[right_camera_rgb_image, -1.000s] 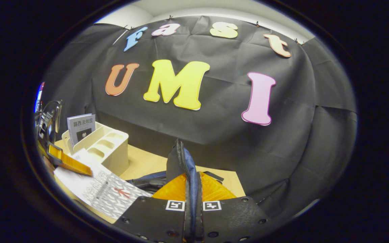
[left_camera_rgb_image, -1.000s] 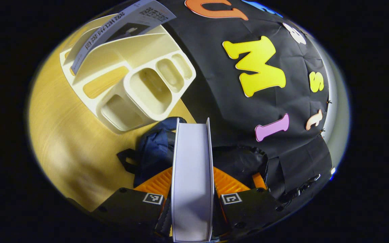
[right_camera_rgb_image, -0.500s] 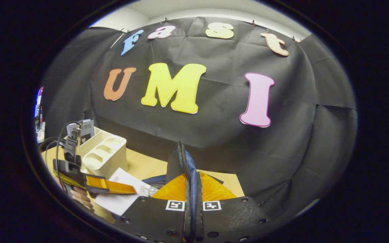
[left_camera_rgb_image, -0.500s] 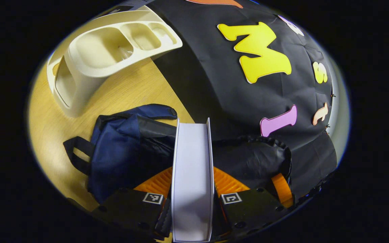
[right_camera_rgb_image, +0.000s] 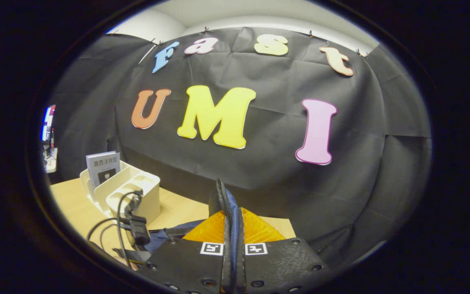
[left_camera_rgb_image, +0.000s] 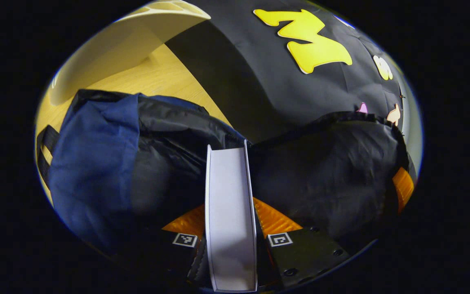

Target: Open the schoolbag, grab two books from the bookshelf and put them into the schoolbag.

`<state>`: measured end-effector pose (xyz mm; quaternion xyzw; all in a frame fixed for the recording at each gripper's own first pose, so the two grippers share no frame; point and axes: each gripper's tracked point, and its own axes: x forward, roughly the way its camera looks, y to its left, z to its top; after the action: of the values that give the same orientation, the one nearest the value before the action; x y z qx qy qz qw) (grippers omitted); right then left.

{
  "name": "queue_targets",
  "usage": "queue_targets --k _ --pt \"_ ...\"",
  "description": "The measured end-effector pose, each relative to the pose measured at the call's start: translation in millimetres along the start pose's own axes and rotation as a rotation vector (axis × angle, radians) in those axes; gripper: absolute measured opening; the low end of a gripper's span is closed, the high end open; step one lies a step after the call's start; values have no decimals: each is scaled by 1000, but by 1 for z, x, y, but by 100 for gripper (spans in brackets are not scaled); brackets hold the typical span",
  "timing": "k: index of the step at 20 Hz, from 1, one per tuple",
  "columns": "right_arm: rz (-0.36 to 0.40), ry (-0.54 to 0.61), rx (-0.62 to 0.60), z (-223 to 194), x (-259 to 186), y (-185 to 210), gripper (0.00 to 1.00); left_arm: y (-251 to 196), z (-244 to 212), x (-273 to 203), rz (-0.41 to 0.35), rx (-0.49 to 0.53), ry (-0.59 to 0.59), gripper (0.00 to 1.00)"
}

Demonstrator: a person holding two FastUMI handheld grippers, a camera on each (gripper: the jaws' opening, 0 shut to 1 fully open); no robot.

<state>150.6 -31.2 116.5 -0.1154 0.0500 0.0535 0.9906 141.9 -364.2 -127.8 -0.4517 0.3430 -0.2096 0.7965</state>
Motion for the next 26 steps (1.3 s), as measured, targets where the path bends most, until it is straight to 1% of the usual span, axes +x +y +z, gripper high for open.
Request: queue_targets --k 2,5,6,7,8,9,10,11,12,13,14,15,16,17,18,19,20,24,26 --pt "8 -2 2 1 0 3 4 0 -2 6 -6 3 -14 48" --pt "22 -11 8 2 -3 10 5 2 -3 10 -1 40 -43 48" --pt "24 -11 7 0 -4 11 5 3 -3 12 3 59 -51 43" --pt "20 -12 4 -3 -4 10 4 3 -3 13 9 85 -53 49" --pt "11 -12 2 -6 -6 7 5 7 -2 13 43 127 -61 55" --pt "4 -7 3 -10 -7 4 5 24 5 13 141 205 -80 54" --pt "-4 -1 12 -15 -8 0 5 42 9 17 228 289 -78 62" --pt "-12 5 24 -19 -9 -4 5 51 11 18 255 326 -65 84" --pt "-17 12 36 -23 -10 -8 5 57 12 20 261 326 -51 89" --pt "-22 16 48 -27 -11 -10 5 53 10 18 257 311 -39 93" --pt "-26 19 56 -31 -13 -13 7 51 12 17 253 309 -29 100" --pt "-32 25 61 -36 -14 -16 7 52 14 14 263 326 -22 84" --pt "-39 29 67 -40 -15 -19 7 54 16 11 279 352 -16 95" --pt "-44 34 74 -45 -16 -21 5 57 17 7 294 382 -14 95" --pt "-49 41 75 -49 -17 -22 5 60 19 1 303 414 -12 95" --pt "-60 48 76 -54 -17 -26 7 63 21 -5 309 444 -16 95" --pt "-69 57 78 -59 -18 -28 5 62 25 -10 308 463 -24 95" --pt "-81 77 99 -73 -21 -31 5 56 50 -37 309 539 -73 95" --pt "-78 84 112 -78 -23 -28 5 52 55 -53 278 548 -85 95"
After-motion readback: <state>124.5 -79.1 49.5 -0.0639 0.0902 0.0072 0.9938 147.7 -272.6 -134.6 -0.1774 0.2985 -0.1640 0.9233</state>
